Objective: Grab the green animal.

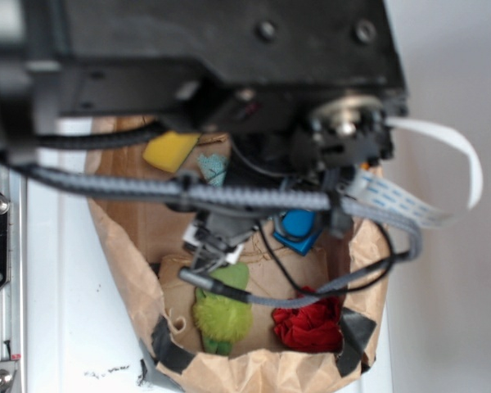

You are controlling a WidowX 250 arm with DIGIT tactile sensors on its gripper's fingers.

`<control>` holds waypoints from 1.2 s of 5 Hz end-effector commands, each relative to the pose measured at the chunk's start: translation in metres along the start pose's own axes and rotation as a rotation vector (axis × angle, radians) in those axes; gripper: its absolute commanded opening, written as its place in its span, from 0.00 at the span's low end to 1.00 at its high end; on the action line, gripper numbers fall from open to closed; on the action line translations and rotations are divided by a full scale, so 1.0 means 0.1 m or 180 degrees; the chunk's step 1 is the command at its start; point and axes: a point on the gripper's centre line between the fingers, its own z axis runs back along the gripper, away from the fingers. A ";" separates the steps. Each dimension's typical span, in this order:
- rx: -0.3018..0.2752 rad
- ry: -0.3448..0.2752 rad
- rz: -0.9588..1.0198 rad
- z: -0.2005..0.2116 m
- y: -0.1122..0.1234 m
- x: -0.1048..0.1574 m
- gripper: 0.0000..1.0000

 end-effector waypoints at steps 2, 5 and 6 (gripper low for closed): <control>0.0195 0.0098 0.0265 -0.12 0.15 0.10 1.00; -0.0053 -0.0114 -0.1916 -0.50 -0.42 -0.11 1.00; -0.0102 -0.0086 -0.2114 -0.54 -0.53 -0.07 1.00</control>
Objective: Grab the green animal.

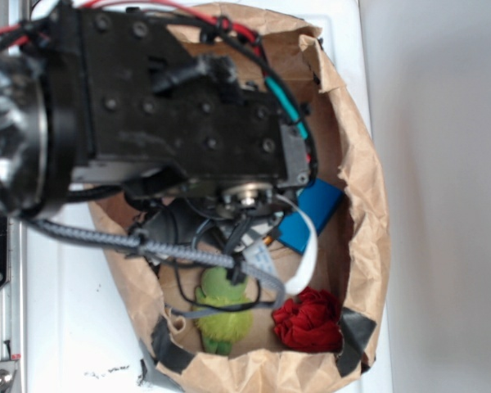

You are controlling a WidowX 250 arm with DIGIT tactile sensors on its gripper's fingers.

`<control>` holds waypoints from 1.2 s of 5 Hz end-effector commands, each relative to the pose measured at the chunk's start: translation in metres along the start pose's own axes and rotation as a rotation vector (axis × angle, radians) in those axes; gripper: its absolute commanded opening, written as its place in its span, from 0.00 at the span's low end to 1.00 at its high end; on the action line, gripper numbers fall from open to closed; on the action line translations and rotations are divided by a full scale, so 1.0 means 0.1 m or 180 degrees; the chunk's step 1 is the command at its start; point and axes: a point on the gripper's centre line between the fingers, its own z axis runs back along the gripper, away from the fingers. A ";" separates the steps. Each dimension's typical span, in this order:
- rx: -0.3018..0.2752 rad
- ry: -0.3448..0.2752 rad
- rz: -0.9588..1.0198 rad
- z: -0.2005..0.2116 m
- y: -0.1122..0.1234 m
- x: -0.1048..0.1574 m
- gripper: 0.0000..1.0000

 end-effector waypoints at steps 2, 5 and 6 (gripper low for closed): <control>-0.0001 -0.0143 -0.0468 -0.07 -0.47 0.30 1.00; -0.0112 -0.0155 -0.0496 -0.11 -0.16 0.46 1.00; -0.0112 -0.0155 -0.0496 -0.11 -0.16 0.46 1.00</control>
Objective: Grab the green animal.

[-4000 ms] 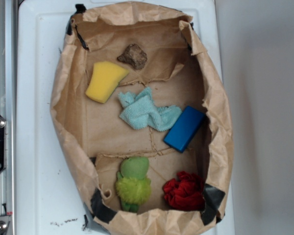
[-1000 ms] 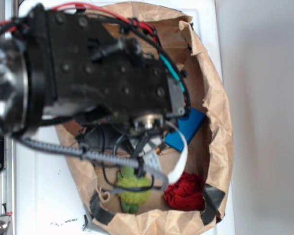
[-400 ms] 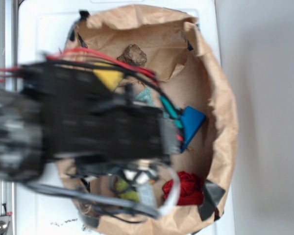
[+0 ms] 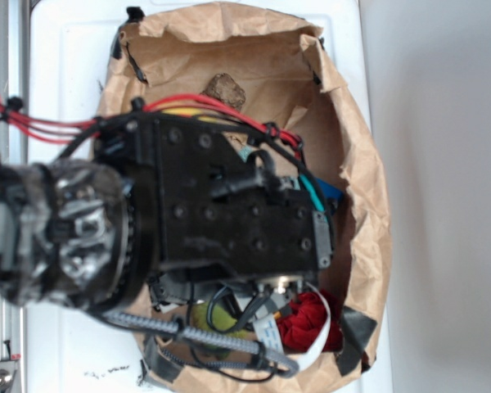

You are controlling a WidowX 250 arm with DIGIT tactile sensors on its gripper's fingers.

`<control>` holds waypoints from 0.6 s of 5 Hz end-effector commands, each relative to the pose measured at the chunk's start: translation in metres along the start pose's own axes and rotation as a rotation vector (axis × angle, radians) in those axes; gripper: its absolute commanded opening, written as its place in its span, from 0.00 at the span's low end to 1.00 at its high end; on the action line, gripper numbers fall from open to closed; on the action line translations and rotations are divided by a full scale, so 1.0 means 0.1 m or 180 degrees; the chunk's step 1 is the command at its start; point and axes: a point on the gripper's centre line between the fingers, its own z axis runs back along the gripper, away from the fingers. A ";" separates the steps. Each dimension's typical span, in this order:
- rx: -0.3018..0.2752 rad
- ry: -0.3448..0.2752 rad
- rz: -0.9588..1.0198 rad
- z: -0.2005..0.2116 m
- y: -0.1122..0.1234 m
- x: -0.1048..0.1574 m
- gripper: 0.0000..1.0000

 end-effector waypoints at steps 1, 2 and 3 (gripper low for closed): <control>0.0189 -0.0121 -0.0086 0.08 0.13 -0.17 1.00; 0.0178 -0.0124 -0.0207 -0.11 0.14 -0.14 1.00; 0.0181 -0.0193 -0.0244 -0.19 0.18 0.00 1.00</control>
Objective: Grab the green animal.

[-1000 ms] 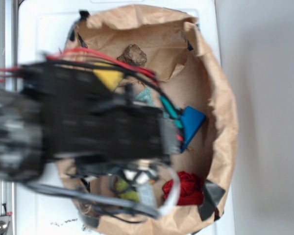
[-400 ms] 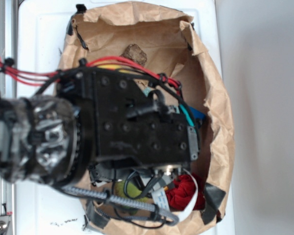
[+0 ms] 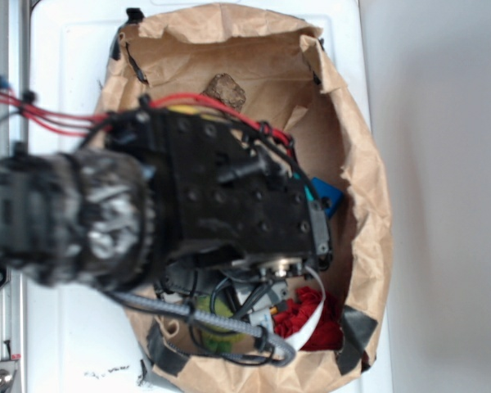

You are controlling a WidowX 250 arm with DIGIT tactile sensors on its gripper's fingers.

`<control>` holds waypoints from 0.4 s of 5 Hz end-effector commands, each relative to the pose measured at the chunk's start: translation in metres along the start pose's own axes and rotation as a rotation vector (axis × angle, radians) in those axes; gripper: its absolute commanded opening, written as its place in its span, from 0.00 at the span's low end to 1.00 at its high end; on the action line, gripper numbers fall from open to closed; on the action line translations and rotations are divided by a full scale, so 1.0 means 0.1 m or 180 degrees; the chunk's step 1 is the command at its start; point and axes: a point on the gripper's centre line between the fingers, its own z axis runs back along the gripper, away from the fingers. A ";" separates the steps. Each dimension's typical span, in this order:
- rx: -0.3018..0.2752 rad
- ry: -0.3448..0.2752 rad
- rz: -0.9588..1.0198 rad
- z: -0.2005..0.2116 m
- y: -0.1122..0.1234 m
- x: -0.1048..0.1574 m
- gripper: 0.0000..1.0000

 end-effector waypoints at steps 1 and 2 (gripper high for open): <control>0.0191 -0.0092 -0.0117 -0.02 0.12 0.27 1.00; 0.0175 0.0032 -0.0200 -0.14 0.12 0.32 1.00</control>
